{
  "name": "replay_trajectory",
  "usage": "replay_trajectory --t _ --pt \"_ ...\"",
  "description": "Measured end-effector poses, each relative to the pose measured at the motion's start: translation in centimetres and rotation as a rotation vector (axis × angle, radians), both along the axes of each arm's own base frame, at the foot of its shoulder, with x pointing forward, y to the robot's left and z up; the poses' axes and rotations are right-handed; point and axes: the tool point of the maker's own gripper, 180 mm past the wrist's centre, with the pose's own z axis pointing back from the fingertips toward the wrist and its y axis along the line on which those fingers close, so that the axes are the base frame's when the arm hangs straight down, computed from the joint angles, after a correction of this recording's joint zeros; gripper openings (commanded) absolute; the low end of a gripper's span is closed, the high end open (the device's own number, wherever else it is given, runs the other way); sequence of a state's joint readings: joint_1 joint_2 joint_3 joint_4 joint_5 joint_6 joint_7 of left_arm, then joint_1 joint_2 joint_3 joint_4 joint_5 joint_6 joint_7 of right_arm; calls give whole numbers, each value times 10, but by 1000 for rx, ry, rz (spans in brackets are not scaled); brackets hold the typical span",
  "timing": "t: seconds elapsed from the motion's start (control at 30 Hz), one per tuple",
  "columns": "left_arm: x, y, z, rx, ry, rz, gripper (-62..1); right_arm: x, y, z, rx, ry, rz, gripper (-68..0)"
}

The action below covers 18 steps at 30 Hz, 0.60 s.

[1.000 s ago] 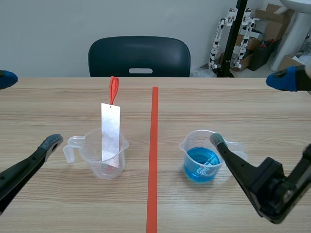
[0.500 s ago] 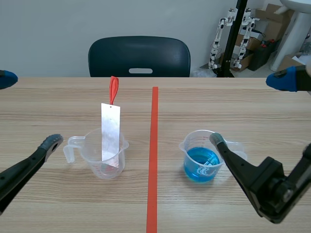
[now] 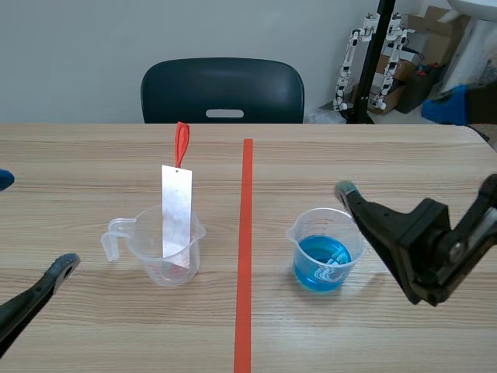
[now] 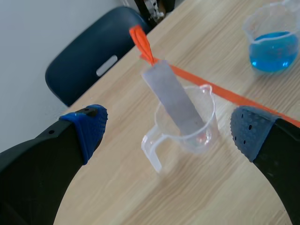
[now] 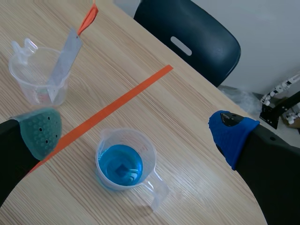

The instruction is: Do the redox reaction experiment. lift the metal plate out of the left beaker

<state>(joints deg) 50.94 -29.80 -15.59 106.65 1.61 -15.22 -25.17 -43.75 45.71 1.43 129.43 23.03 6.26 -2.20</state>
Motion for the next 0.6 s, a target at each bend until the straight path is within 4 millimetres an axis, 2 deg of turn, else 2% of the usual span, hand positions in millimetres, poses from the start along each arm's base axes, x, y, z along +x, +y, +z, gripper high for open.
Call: replay_trajectory --t 0.13,0.3,0.37,0.43,0.6 --pt "-7 22 -29 9 78 60 -58 12 -9 -3 -1 17 -8 4" --pt "-16 45 -53 -31 140 142 -58 17 -20 -15 -53 46 4 4" --pt "-24 51 -65 -54 166 174 -58 17 -18 -12 -68 30 37 4" --pt "-34 51 -75 -98 195 185 -58 17 -13 -6 -63 -2 77 4" --pt "-65 50 -79 -323 153 206 -58 15 -7 -1 -17 -50 137 4"
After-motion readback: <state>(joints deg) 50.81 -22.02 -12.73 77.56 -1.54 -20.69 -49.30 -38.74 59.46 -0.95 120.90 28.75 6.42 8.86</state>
